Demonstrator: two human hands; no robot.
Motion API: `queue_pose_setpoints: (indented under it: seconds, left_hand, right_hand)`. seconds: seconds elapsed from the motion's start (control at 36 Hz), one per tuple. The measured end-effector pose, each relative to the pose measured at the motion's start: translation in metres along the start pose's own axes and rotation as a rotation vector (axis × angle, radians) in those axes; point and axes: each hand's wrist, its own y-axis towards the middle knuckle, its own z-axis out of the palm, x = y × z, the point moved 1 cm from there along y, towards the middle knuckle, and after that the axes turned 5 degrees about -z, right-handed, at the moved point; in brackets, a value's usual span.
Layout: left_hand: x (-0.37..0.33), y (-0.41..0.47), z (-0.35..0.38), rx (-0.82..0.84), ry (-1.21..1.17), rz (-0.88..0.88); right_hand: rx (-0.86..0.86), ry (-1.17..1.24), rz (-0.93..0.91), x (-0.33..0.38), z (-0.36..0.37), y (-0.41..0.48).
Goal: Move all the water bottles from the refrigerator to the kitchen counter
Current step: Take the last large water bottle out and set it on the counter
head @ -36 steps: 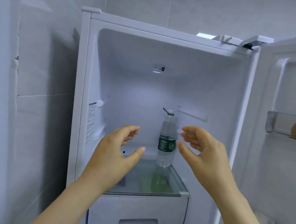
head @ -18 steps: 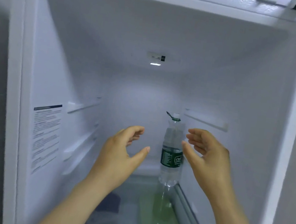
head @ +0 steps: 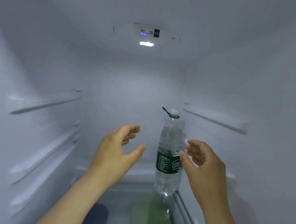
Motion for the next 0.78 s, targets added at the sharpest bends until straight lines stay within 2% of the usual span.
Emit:
queue_pose_setpoints:
  seconds: [0.31, 0.78]
  left_hand:
    - [0.039, 0.063, 0.051, 0.056, -0.018, 0.009]
    - [0.081, 0.143, 0.146, 0.185, -0.1, -0.075]
  right_hand:
    - [-0.045, -0.042, 0.051, -0.048, 0.025, 0.03]
    - [-0.007, -0.129, 0.067, -0.086, 0.046, 0.045]
